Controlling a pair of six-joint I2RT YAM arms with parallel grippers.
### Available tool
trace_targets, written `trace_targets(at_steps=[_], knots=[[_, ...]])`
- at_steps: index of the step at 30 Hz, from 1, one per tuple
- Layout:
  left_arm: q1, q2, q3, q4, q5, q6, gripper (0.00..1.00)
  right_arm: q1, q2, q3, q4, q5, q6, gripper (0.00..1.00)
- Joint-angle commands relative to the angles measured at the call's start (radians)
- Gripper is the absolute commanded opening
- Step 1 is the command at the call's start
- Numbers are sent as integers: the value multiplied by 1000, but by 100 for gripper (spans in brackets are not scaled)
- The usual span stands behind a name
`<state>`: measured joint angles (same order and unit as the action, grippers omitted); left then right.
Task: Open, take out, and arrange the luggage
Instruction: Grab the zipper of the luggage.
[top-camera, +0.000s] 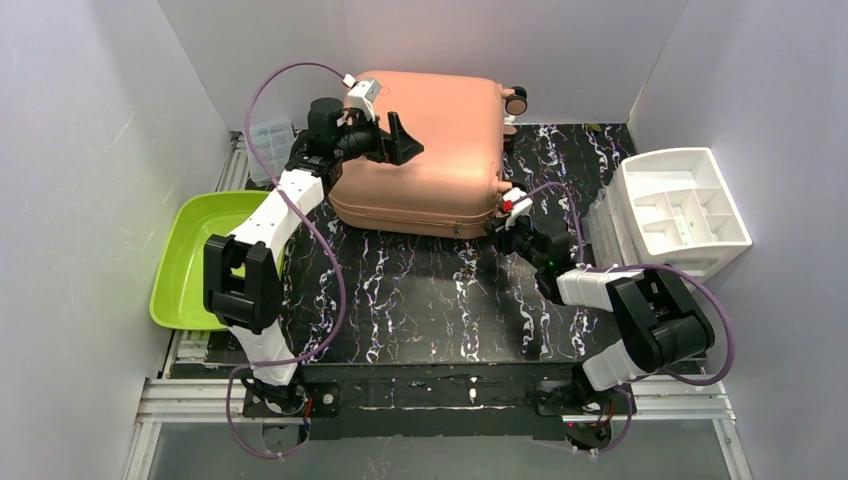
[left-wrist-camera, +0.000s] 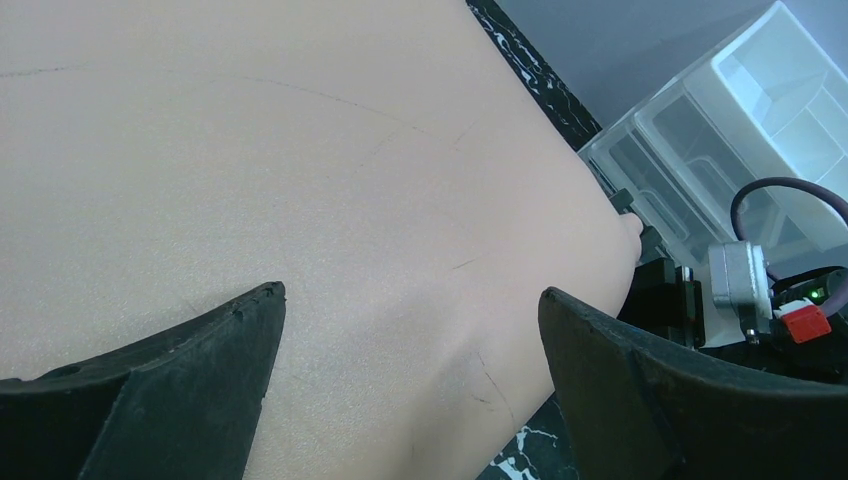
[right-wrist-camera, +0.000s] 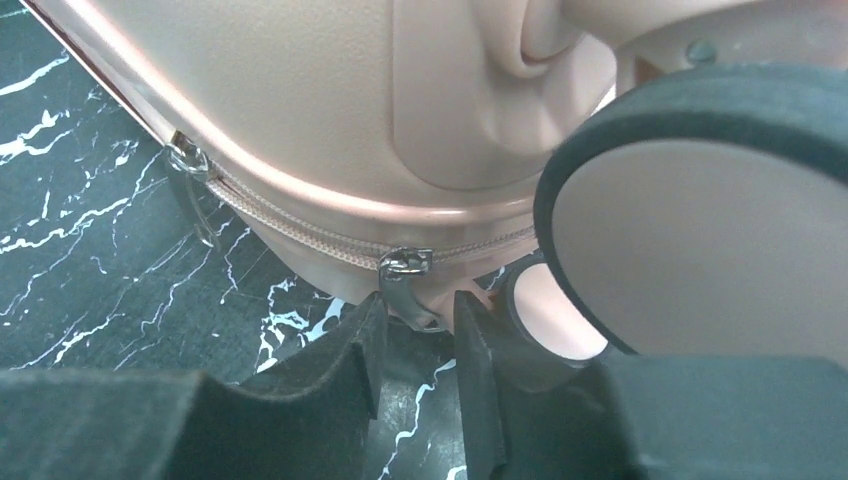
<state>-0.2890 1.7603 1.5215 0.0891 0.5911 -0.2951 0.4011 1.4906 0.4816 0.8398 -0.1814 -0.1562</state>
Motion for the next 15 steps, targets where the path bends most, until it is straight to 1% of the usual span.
trace_targets(at_steps=[1,4,8,15], knots=[[-6,0,-79,-32,-42,22,98,-1,15,38,96,4,14,34],[-7,-17,-130,-32,-58,36,98,-4,-2,25,98,15,15,25],[-6,-39,-178,-31,-73,55,98,-21,-21,23,68,19,36,19],[-7,-47,-212,-32,-110,70,98,-83,-18,25,27,11,105,17]])
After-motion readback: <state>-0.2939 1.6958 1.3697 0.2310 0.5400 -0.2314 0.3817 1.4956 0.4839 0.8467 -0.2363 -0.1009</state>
